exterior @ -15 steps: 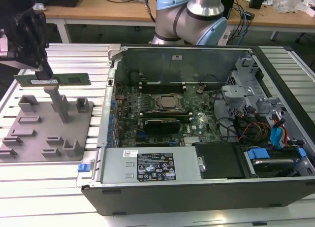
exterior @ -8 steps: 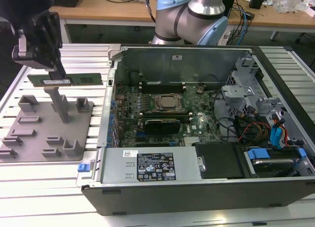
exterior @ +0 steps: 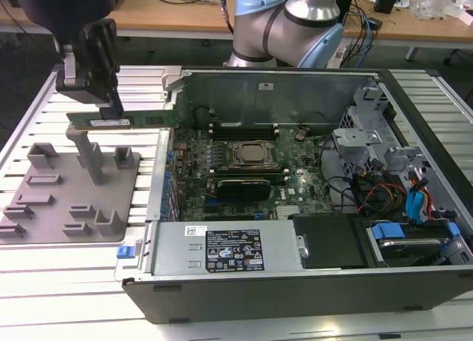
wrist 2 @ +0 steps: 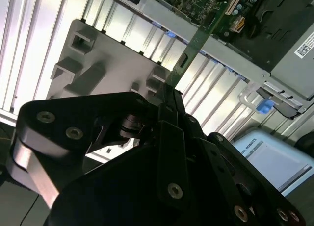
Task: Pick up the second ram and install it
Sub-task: 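Pick up the second ram and move it above second insertion slot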
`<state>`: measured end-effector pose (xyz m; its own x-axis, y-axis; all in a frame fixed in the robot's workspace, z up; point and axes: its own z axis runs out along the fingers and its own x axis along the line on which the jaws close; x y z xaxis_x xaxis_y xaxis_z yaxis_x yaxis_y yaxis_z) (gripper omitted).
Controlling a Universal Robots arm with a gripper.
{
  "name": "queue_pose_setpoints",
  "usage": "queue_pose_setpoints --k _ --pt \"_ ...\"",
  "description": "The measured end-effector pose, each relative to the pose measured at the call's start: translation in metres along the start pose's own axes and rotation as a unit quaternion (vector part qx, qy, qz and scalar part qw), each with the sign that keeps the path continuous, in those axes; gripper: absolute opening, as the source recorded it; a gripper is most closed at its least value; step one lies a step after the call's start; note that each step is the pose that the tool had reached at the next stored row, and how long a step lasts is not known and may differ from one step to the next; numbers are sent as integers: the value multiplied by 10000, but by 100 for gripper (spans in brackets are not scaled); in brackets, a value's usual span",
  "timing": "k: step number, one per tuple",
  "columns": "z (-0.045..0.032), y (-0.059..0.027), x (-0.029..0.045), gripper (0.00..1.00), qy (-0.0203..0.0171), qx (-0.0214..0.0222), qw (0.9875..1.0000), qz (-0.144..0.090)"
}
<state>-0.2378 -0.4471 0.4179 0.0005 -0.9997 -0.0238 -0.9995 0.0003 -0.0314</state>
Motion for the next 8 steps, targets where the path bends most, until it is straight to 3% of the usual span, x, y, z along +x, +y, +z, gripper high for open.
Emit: queue_pose_setpoints --k 6,8 --pt "4 -118 0 9 0 0 10000 0" --pt "8 -225 0 9 -1 0 10000 0"
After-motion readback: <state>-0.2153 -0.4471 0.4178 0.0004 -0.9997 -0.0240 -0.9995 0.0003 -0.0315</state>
